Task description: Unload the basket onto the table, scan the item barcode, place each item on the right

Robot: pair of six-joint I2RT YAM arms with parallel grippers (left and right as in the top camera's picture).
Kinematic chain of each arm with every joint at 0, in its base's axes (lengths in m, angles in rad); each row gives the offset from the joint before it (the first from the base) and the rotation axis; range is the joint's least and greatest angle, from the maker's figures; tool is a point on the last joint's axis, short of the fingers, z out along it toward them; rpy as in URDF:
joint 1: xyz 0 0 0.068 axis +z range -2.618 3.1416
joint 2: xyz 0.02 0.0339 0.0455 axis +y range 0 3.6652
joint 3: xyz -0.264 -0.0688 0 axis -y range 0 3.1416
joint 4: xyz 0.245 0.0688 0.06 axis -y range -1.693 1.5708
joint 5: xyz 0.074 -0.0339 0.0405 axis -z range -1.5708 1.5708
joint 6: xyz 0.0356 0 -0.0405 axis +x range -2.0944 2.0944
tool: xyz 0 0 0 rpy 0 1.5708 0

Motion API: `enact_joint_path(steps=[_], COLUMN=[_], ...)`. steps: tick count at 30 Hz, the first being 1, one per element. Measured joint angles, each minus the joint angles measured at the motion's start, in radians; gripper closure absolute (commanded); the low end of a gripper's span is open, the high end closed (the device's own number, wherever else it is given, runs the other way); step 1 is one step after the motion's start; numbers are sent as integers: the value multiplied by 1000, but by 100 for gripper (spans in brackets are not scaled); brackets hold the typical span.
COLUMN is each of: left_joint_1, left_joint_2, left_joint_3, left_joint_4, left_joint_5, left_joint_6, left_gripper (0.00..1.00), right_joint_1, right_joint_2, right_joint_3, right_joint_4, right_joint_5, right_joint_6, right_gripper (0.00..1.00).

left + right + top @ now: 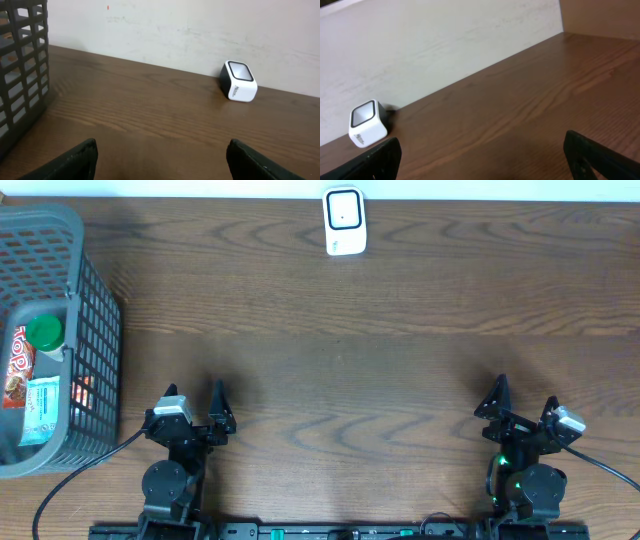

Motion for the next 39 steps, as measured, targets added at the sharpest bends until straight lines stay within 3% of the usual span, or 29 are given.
enact_joint_path(steps=[13,18,23,26,29,34,39], left_joint_1=[0,1,0,1,1,1,2], left_joint_2=[0,9,127,282,501,854,1053], left_joint_3=[0,3,103,292,595,1131,1379], left_joint_4=[2,-13,-131,-211,-352,-746,-945], left_joint_5=[0,111,200,220,235,307,371], left_joint_6=[0,48,102,136,155,160,161], left_gripper=[17,17,17,17,17,17,17], right_joint_1=[0,0,0,0,0,0,0], right_joint_2=[0,0,0,0,0,0,0], right_joint_3=[0,0,0,0,0,-1,-1], right_joint_4=[0,0,0,0,1,2,2], right_joint_5=[0,0,0,0,0,0,0], right_joint_6=[0,0,0,0,0,0,0], right_gripper=[1,1,1,1,1,1,1])
